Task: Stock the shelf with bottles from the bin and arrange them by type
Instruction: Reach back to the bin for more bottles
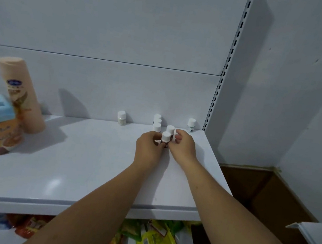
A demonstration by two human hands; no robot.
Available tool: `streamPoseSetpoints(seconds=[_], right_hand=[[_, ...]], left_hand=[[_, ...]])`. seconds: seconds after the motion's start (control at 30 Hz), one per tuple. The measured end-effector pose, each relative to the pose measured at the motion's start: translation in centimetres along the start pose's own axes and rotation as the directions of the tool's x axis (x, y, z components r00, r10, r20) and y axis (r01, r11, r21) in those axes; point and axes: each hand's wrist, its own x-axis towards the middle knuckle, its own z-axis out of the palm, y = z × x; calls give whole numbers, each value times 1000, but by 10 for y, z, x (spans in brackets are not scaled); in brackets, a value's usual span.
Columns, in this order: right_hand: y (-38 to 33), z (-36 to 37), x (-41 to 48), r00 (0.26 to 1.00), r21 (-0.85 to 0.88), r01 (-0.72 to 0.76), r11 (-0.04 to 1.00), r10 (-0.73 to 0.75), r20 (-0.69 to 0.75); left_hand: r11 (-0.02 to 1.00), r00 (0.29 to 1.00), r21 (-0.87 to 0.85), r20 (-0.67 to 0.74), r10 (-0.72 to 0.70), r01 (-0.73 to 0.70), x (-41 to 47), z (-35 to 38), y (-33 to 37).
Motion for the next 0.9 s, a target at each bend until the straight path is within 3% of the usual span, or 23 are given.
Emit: streamPoseSetpoints(seconds=[0.43,0.63,0.9], right_hand=[[9,9,25,994,-7,95,995,-94,60],[8,22,45,994,-85,101,991,-103,-23],[8,31,73,994,-60,112,992,-113,-14]], left_hand=[[998,998,7,-30,-56,56,4,6,-5],[995,989,-39,-112,-95,91,-1,5,2],[997,981,-6,-176,-81,81,3,8,-3]])
